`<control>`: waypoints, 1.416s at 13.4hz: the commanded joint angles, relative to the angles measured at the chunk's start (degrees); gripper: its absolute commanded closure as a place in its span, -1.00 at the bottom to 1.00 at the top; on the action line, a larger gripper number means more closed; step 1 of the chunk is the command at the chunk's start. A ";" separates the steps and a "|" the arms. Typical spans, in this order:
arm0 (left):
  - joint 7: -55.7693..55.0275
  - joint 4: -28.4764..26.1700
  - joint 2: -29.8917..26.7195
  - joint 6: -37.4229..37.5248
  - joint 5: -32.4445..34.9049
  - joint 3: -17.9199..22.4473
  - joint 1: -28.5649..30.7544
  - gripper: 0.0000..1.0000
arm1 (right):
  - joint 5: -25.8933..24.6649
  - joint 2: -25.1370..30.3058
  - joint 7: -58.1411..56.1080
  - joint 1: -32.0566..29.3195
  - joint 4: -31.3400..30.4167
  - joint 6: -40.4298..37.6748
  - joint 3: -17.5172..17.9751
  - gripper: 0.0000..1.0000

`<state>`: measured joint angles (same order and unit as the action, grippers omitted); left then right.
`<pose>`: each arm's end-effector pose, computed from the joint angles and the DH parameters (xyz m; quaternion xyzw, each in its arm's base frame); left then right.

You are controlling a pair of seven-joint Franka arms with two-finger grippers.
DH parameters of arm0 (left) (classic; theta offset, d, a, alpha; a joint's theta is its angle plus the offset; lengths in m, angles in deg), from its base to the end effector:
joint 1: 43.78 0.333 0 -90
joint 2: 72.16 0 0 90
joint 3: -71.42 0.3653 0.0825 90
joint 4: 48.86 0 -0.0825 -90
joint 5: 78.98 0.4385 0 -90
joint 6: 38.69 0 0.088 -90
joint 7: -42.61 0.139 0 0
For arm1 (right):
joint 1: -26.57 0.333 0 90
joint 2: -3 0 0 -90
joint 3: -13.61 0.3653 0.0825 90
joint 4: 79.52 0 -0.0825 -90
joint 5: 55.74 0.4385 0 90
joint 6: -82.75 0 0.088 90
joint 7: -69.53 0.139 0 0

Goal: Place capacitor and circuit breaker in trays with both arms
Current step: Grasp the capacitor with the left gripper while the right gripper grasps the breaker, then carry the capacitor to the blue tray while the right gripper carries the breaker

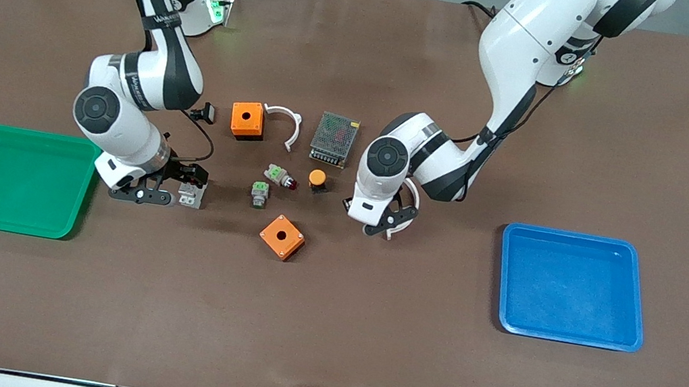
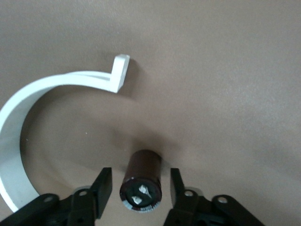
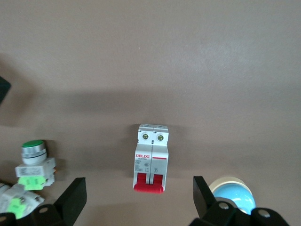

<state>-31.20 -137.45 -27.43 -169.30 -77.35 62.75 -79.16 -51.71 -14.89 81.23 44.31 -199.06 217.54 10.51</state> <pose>0.5673 -0.5264 0.1559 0.9625 0.2672 -0.0467 0.0056 0.6086 0.1618 0.2456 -0.9996 -0.0014 0.0257 0.0105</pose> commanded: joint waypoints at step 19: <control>14.63 2.46 -12.74 2.37 0.93 2.34 17.87 0.98 | 0.28 -5.75 0.78 0.54 -1.31 6.45 -0.41 0.54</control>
<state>-21.54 -133.10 -38.35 -168.14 -77.20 65.71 -64.33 -51.70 -20.78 81.29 44.38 -199.99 223.32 10.29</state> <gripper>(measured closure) 0.670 0.604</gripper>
